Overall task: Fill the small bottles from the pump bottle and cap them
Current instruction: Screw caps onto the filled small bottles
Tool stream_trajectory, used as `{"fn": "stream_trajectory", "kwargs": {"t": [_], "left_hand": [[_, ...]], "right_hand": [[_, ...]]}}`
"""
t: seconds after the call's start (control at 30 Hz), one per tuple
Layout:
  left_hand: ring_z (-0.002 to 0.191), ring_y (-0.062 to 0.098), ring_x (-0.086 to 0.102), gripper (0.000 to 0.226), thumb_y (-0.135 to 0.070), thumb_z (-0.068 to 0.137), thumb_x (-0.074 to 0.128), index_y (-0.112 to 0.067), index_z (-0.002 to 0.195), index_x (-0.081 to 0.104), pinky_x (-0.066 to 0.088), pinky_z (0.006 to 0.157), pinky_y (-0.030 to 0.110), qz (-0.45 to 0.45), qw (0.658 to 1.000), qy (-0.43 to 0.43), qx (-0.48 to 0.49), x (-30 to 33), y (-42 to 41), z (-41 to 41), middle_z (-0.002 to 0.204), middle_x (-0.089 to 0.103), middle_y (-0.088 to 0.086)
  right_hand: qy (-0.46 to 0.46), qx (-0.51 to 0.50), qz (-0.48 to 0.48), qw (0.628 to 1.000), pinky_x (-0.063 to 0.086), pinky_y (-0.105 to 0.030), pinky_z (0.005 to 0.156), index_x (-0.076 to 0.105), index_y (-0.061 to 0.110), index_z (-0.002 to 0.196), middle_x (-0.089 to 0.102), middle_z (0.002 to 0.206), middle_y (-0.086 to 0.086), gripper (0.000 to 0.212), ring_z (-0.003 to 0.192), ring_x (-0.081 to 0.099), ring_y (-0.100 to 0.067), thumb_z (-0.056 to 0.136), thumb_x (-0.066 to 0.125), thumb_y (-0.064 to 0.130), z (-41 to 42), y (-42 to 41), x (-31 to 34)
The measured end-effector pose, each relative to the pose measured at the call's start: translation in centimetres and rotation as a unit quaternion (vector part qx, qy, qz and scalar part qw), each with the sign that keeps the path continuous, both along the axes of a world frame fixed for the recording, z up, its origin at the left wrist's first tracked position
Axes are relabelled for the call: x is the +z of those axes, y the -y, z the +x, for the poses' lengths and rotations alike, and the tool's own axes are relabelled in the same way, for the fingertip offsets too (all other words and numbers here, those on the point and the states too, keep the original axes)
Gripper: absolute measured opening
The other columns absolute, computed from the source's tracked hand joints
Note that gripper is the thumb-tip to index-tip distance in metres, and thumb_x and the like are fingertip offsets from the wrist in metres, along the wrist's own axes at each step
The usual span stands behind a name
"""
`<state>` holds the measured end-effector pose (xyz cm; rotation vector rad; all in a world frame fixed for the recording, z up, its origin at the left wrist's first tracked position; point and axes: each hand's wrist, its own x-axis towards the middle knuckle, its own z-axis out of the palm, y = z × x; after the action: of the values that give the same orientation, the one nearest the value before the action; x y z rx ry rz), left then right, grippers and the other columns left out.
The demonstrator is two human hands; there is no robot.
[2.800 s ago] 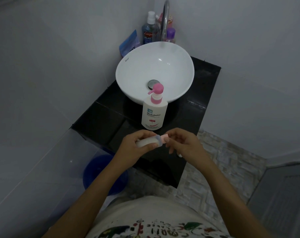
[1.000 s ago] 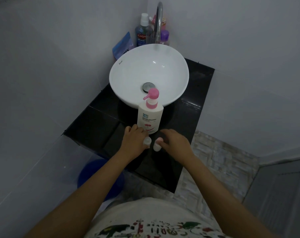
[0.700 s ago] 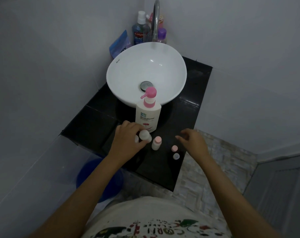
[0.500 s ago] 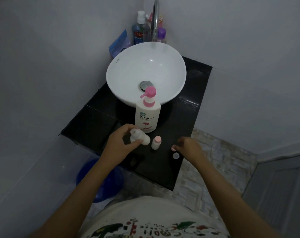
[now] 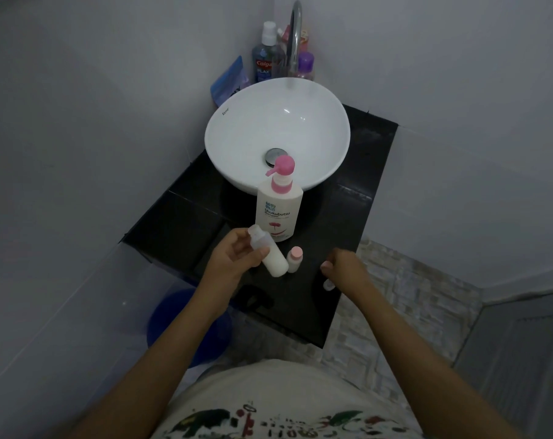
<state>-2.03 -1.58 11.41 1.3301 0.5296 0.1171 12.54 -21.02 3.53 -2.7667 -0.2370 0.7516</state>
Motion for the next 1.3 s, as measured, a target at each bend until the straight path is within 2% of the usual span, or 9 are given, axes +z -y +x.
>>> {"fn": "stream_trajectory", "kwargs": {"t": [0.2,0.37,0.63,0.73,0.87,0.97,1.1,1.2,1.3], "left_hand": [[0.099,-0.005,0.064,0.029,-0.02,0.083,0.066,-0.035,0.108,0.063,0.05,0.071,0.008,0.021,0.999,0.011,-0.043,0.3,0.0,-0.5,0.105,0.07,-0.018],[0.098,0.002,0.066,0.029,-0.029,0.076,0.069,-0.027,0.105,0.062,0.051,0.071,0.01,0.031,0.997,0.021,-0.068,0.7,0.5,-0.9,0.101,0.072,-0.018],[0.097,-0.001,0.062,0.032,-0.048,0.073,0.062,-0.037,0.103,0.065,0.051,0.07,0.011,0.091,0.989,0.031,-0.114,2.1,0.7,-1.6,0.107,0.066,-0.012],[0.096,-0.002,0.061,0.031,-0.044,0.075,0.061,-0.035,0.105,0.064,0.049,0.069,0.009,0.11,0.987,0.026,-0.114,2.5,0.8,-1.8,0.108,0.065,-0.01],[0.092,-0.006,0.061,0.022,-0.026,0.082,0.066,-0.027,0.104,0.065,0.048,0.069,0.006,0.12,0.987,0.035,-0.098,2.7,1.0,-1.7,0.105,0.066,-0.008],[0.089,-0.003,0.064,0.02,-0.015,0.084,0.067,-0.017,0.103,0.066,0.05,0.07,0.009,0.106,0.99,0.038,-0.084,2.7,0.9,-1.5,0.104,0.068,0.0],[0.091,0.004,0.065,0.022,-0.015,0.083,0.067,-0.011,0.104,0.067,0.052,0.073,0.013,0.095,0.991,0.045,-0.079,2.9,0.8,-1.5,0.104,0.07,0.004],[0.09,0.001,0.065,0.02,-0.01,0.084,0.067,-0.009,0.103,0.066,0.051,0.072,0.011,0.095,0.991,0.053,-0.077,3.0,0.8,-1.5,0.102,0.069,0.001],[0.09,-0.001,0.065,0.02,-0.007,0.084,0.066,-0.006,0.104,0.066,0.051,0.072,0.011,0.09,0.991,0.06,-0.078,3.1,0.9,-1.5,0.102,0.069,0.002]], "right_hand": [[0.028,-0.106,0.321,0.941,0.046,-0.013,0.053,0.064,0.014,0.092,0.066,0.078,0.001,0.012,0.061,0.062,-0.005,0.083,0.068,0.02,-1.6,0.0,6.4],[-0.027,-0.022,0.481,0.876,0.046,-0.007,0.055,0.069,0.017,0.095,0.073,0.074,0.01,0.014,0.062,0.067,-0.003,0.083,0.066,0.01,-3.9,-1.2,12.7],[-0.054,0.083,0.429,0.898,0.056,-0.027,0.084,0.067,0.013,0.106,0.071,0.099,-0.007,0.023,0.087,0.069,-0.019,0.085,0.065,0.007,-5.3,-1.8,14.3],[-0.054,0.104,0.416,0.902,0.055,-0.022,0.081,0.066,0.017,0.107,0.071,0.098,-0.003,0.023,0.085,0.068,-0.011,0.085,0.065,0.011,-5.3,-1.6,14.4],[-0.049,0.092,0.405,0.909,0.046,-0.008,0.055,0.068,0.023,0.094,0.071,0.077,0.001,0.009,0.06,0.063,-0.002,0.087,0.063,0.026,-5.3,-1.5,14.3],[-0.018,0.068,0.376,0.924,0.043,-0.007,0.05,0.067,0.023,0.082,0.067,0.066,0.005,0.018,0.05,0.058,0.001,0.087,0.059,0.037,-5.6,-1.8,13.9],[-0.023,0.075,0.38,0.922,0.049,-0.012,0.055,0.063,0.028,0.088,0.068,0.076,0.005,0.02,0.058,0.061,-0.001,0.085,0.056,0.046,-5.7,-1.7,14.2],[-0.055,0.102,0.417,0.901,0.057,-0.024,0.068,0.061,0.029,0.1,0.069,0.09,-0.002,0.018,0.071,0.066,-0.016,0.084,0.063,0.034,-5.6,-1.1,14.7],[-0.055,0.086,0.432,0.896,0.051,-0.016,0.059,0.065,0.023,0.093,0.071,0.081,0.0,0.008,0.062,0.065,-0.009,0.085,0.065,0.025,-5.7,-1.0,14.6]]}}
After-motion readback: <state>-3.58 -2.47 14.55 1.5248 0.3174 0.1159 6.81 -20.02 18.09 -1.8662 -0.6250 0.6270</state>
